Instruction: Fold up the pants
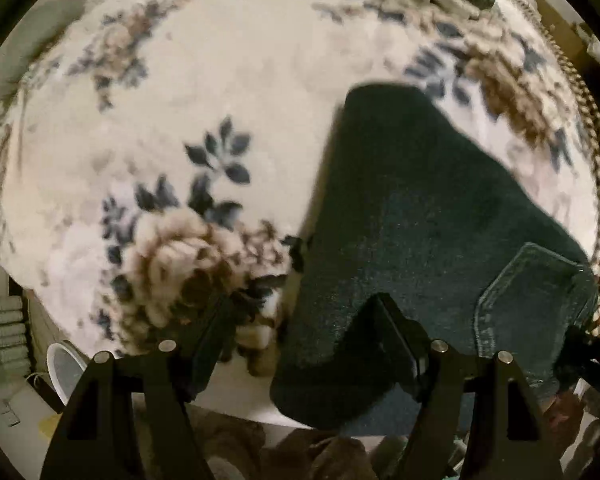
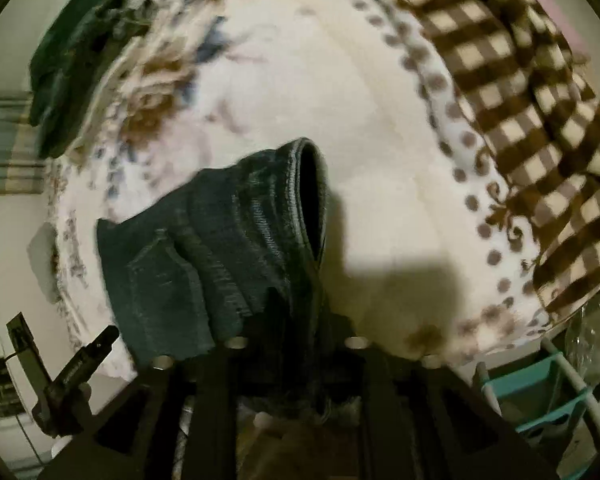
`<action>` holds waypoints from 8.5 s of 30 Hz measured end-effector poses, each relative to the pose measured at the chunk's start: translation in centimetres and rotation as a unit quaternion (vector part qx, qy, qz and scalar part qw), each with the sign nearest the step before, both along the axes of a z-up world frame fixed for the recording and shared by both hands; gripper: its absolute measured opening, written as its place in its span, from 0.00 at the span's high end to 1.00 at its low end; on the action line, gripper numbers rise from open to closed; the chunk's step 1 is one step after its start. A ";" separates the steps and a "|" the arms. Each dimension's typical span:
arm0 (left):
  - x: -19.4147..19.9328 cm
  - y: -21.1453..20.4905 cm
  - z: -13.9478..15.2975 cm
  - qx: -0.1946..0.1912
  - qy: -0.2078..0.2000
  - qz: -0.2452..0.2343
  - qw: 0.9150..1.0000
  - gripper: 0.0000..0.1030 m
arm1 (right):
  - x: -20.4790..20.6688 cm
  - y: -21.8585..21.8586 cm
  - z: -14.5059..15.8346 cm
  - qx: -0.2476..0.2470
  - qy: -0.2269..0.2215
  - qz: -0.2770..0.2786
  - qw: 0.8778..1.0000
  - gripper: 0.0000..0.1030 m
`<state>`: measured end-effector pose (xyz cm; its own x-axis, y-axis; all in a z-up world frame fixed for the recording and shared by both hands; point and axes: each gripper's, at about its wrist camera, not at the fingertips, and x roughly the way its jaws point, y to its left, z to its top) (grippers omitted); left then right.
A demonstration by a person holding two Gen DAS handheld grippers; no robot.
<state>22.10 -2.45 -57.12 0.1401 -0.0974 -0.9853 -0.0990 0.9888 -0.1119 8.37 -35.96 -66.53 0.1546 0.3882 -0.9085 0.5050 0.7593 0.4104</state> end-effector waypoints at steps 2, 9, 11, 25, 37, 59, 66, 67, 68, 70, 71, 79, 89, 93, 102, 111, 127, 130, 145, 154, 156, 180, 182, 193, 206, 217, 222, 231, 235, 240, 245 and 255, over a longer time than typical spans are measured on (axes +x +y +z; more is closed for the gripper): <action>0.3 0.5 -0.7 0.027 0.016 -0.007 0.999 0.24 | -0.7 -1.1 -1.1 0.022 0.010 -0.026 0.999 0.26; -1.0 3.5 1.0 -0.142 0.004 0.059 0.988 0.13 | -6.2 -1.0 0.2 0.142 -0.046 -0.093 0.984 0.21; -1.5 4.2 0.6 -0.187 0.000 0.074 0.980 0.08 | -7.2 0.0 -0.9 0.176 -0.039 -0.105 0.978 0.21; -0.6 3.2 -4.5 -0.224 0.028 0.075 0.971 0.07 | -4.0 4.2 -6.1 0.242 -0.075 -0.144 0.957 0.20; -0.8 3.3 -4.7 -0.224 0.010 0.077 0.972 0.17 | -3.2 5.7 -7.8 0.195 -0.082 -0.130 0.969 0.22; 2.7 3.3 15.3 -0.232 -0.087 0.046 0.968 0.81 | 4.6 5.8 12.5 0.132 -0.141 -0.070 0.979 0.65; 13.0 4.9 21.6 -0.253 -0.136 0.056 0.956 0.81 | 15.2 7.1 20.9 0.125 -0.197 -0.057 0.971 0.65; 14.6 5.1 21.9 -0.254 -0.140 0.056 0.955 0.81 | 17.3 7.5 21.8 0.123 -0.203 -0.055 0.970 0.65; 16.9 5.5 22.2 -0.257 -0.144 0.058 0.954 0.81 | 19.3 7.8 22.4 0.122 -0.209 -0.054 0.969 0.65; 21.0 6.4 22.3 -0.265 -0.150 0.060 0.951 0.81 | 24.4 8.6 23.5 0.118 -0.219 -0.054 0.967 0.65; 23.7 6.8 22.1 -0.266 -0.153 0.059 0.950 0.81 | 27.1 9.0 23.7 0.118 -0.223 -0.055 0.966 0.65; 39.0 8.4 16.1 -0.272 -0.152 0.056 0.949 0.81 | 44.8 11.2 20.2 0.118 -0.234 -0.049 0.964 0.65; 41.9 9.3 9.4 -0.280 -0.110 0.053 0.952 0.80 | 50.7 11.6 11.8 0.118 -0.186 -0.025 0.975 0.64; 41.1 9.0 9.8 -0.249 -0.099 0.049 0.962 0.73 | 50.9 11.4 11.5 0.106 -0.161 -0.020 0.981 0.55; 38.2 5.1 15.6 -0.023 -0.117 -0.015 0.993 0.22 | 49.1 13.5 17.6 -0.072 -0.154 0.064 0.983 0.12; 33.8 2.8 21.8 0.076 -0.153 -0.050 0.984 0.16 | 43.3 17.2 27.3 -0.265 -0.205 0.096 0.937 0.03; 18.5 -0.6 39.9 0.071 -0.260 -0.063 0.961 0.16 | 25.1 17.7 48.1 -0.311 -0.281 0.079 0.904 0.02; 15.2 -0.8 42.9 0.067 -0.279 -0.057 0.956 0.16 | 21.5 17.8 51.9 -0.312 -0.299 0.080 0.898 0.02; 2.3 -1.7 51.6 0.070 -0.341 -0.024 0.937 0.00 | 5.2 18.7 65.1 -0.313 -0.361 0.103 0.872 0.00; 0.4 -1.6 53.3 0.083 -0.345 -0.027 0.934 0.00 | 2.1 18.5 68.3 -0.328 -0.362 0.108 0.866 0.00; 0.2 -1.6 53.6 0.089 -0.345 -0.029 0.934 0.00 | 2.0 18.6 68.7 -0.328 -0.359 0.109 0.867 0.00; 0.7 -0.5 52.9 0.074 -0.315 -0.045 0.945 0.00 | 3.1 20.0 68.6 -0.330 -0.321 0.115 0.880 0.00; 0.7 -0.4 52.8 0.072 -0.315 -0.044 0.945 0.00 | 3.3 20.1 68.5 -0.329 -0.318 0.118 0.881 0.00; 0.5 0.4 53.0 0.078 -0.317 -0.041 0.944 0.00 | 3.7 20.5 68.6 -0.327 -0.320 0.123 0.881 0.00; 0.5 1.1 53.4 0.084 -0.320 -0.038 0.943 0.00 | 3.7 20.8 68.6 -0.327 -0.321 0.124 0.880 0.00; 0.4 1.2 53.5 0.092 -0.323 -0.035 0.941 0.00 | 3.8 21.0 68.7 -0.326 -0.322 0.126 0.880 0.00; 0.4 1.3 53.5 0.093 -0.324 -0.036 0.941 0.00 | 3.8 21.0 68.7 -0.326 -0.323 0.127 0.880 0.00; 0.3 1.5 53.8 0.095 -0.327 -0.037 0.939 0.00 | 3.9 21.3 68.9 -0.324 -0.324 0.128 0.880 0.00; 0.3 1.5 53.9 0.095 -0.328 -0.038 0.939 0.00 | 4.0 21.3 68.9 -0.323 -0.324 0.129 0.880 0.00; 0.2 1.5 54.0 0.095 -0.328 -0.039 0.939 0.00 | 4.0 21.3 68.9 -0.322 -0.325 0.130 0.880 0.00; 0.2 1.4 54.0 0.096 -0.328 -0.039 0.939 0.00 | 4.0 21.3 68.9 -0.324 -0.325 0.129 0.879 0.00; 0.2 1.4 54.0 0.095 -0.328 -0.039 0.939 0.00 | 3.8 21.3 68.8 -0.323 -0.325 0.129 0.879 0.00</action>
